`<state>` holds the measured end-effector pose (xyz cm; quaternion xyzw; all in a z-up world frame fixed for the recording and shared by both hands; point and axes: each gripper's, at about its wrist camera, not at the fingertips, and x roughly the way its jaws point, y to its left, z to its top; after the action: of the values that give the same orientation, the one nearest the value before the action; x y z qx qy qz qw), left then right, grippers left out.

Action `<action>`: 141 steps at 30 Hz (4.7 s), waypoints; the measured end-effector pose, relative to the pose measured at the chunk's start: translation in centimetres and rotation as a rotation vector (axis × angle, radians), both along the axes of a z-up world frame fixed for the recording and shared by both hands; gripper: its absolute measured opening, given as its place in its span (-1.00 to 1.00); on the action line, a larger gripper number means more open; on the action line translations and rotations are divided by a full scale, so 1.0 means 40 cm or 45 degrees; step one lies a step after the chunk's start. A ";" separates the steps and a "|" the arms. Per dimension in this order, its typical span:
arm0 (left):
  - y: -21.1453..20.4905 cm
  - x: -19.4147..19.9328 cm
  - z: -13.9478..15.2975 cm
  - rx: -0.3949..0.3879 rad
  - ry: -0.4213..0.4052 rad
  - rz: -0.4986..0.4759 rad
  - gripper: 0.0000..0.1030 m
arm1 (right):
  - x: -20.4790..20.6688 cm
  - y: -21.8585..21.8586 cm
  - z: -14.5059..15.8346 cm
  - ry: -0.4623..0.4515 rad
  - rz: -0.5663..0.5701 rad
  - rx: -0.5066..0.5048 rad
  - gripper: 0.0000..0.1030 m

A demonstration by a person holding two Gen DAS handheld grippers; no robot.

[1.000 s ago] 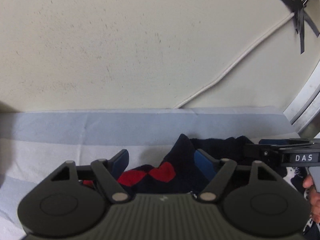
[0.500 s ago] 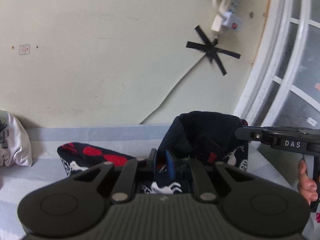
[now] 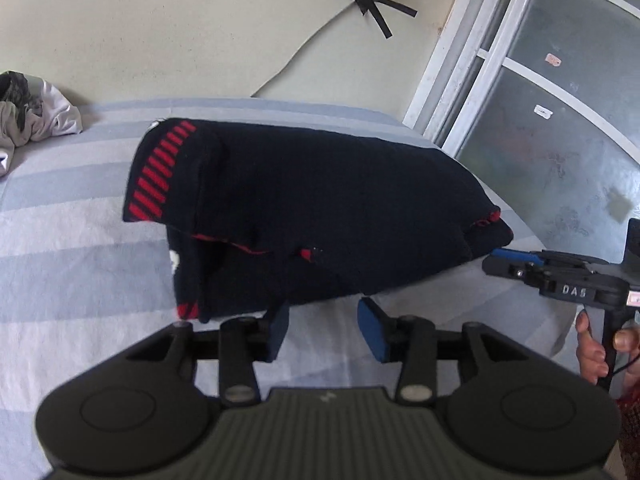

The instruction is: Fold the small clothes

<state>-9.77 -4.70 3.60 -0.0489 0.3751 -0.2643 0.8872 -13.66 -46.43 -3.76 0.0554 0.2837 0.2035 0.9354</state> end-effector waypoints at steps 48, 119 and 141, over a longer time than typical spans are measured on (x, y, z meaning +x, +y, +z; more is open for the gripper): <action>0.015 0.328 0.007 -0.164 0.061 0.247 -0.77 | 0.143 -0.088 0.036 0.078 -0.102 0.415 -0.11; -0.088 0.058 -0.069 0.039 -0.302 0.056 0.99 | -0.039 0.026 -0.096 -0.072 -0.745 0.356 0.86; -0.103 0.077 -0.076 0.025 -0.262 0.032 1.00 | 0.034 -0.031 -0.088 -0.093 -0.861 0.464 1.00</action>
<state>-6.68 -8.81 0.55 -0.0174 0.2840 -0.2529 0.9247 -12.28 -47.67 -7.28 0.3040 0.1750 -0.0675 0.9340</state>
